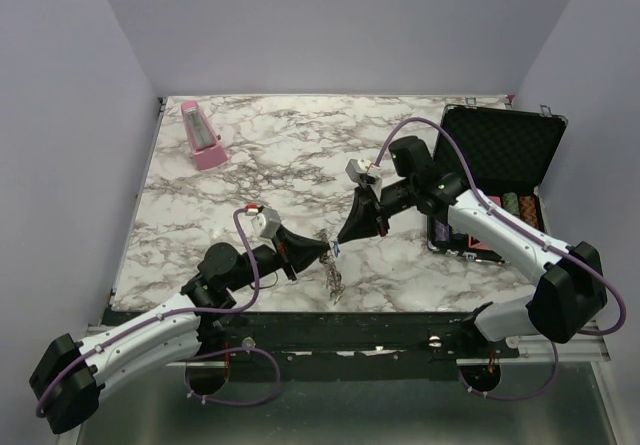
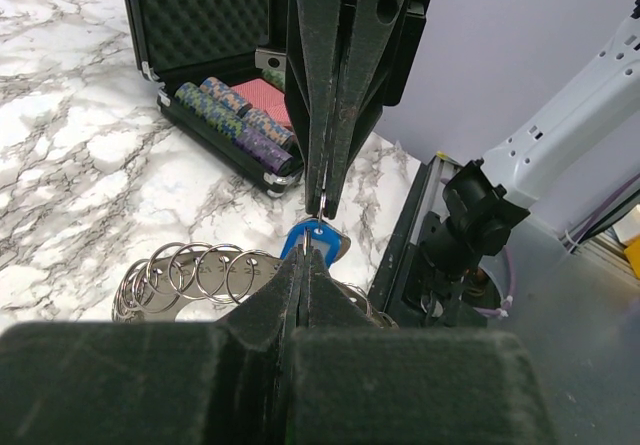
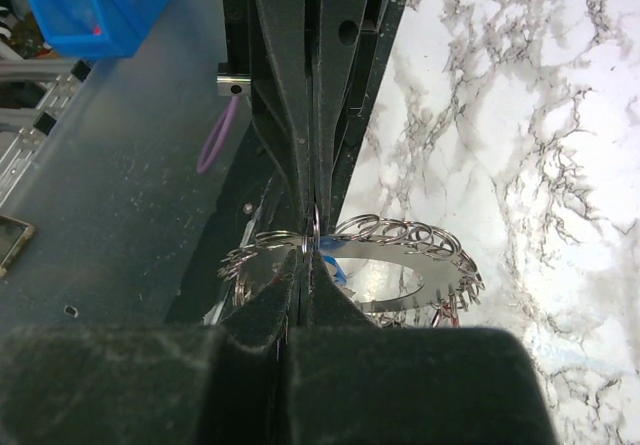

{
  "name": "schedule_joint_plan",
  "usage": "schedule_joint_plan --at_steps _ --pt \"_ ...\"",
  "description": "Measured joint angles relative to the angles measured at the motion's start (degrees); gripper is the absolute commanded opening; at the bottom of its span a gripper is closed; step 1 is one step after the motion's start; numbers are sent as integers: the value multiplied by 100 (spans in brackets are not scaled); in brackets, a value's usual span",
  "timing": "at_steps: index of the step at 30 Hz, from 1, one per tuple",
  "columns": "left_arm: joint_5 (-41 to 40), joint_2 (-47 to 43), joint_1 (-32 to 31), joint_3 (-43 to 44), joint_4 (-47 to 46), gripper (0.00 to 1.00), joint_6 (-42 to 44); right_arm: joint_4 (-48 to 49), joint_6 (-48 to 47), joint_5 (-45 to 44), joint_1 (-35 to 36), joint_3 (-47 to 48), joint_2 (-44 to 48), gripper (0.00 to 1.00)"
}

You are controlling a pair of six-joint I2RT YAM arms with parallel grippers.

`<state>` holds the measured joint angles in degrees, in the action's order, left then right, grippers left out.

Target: Put the keys on the keyring

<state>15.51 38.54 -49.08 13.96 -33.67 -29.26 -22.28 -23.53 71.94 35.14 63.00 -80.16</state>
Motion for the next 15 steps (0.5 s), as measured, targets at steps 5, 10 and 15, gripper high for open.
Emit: schedule_joint_plan --at_steps 5,10,15 --pt "4 2 28 -22 -61 0 -39 35 42 79 0 -52 0 0" --pt "20 -2 50 -61 -92 0 -74 66 96 83 0 -68 -11 0" --pt "39 -48 90 -94 -98 0 -87 81 103 79 0 -70 -11 0"
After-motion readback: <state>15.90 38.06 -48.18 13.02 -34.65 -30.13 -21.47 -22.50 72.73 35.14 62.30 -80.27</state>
